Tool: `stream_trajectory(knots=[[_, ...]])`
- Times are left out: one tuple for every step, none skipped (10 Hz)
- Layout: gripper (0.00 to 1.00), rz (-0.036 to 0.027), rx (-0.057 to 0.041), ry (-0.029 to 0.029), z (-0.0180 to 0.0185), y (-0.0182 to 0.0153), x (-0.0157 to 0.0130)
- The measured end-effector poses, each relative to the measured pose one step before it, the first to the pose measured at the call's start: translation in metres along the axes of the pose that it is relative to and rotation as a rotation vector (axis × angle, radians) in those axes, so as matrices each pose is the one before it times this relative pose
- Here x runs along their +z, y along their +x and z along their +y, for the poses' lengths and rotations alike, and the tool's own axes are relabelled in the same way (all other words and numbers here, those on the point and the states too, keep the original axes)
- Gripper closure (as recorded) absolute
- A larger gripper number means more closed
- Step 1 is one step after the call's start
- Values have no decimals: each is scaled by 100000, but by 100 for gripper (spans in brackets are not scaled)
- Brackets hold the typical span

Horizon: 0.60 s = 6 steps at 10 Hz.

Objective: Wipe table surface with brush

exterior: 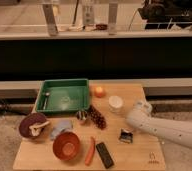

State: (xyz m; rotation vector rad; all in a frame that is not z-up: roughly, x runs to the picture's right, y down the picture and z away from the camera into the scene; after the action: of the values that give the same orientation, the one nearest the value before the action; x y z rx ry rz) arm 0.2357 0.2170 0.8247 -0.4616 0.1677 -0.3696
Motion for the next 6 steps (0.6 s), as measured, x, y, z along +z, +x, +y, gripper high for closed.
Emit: stream_trajectory(knots=[[100,-316,-2177,-750,1119,-1095,-309],[100,-494,-2074,-871,1914,-1291,-411],[100,-156,-777,-219,590,-519,-160],[100,-372,-2176,-1012,1993,-1483,-406],[100,-33,-1413,-1478,1796,-1087,-282],[100,271,170,-1202,1278,-233,-42]])
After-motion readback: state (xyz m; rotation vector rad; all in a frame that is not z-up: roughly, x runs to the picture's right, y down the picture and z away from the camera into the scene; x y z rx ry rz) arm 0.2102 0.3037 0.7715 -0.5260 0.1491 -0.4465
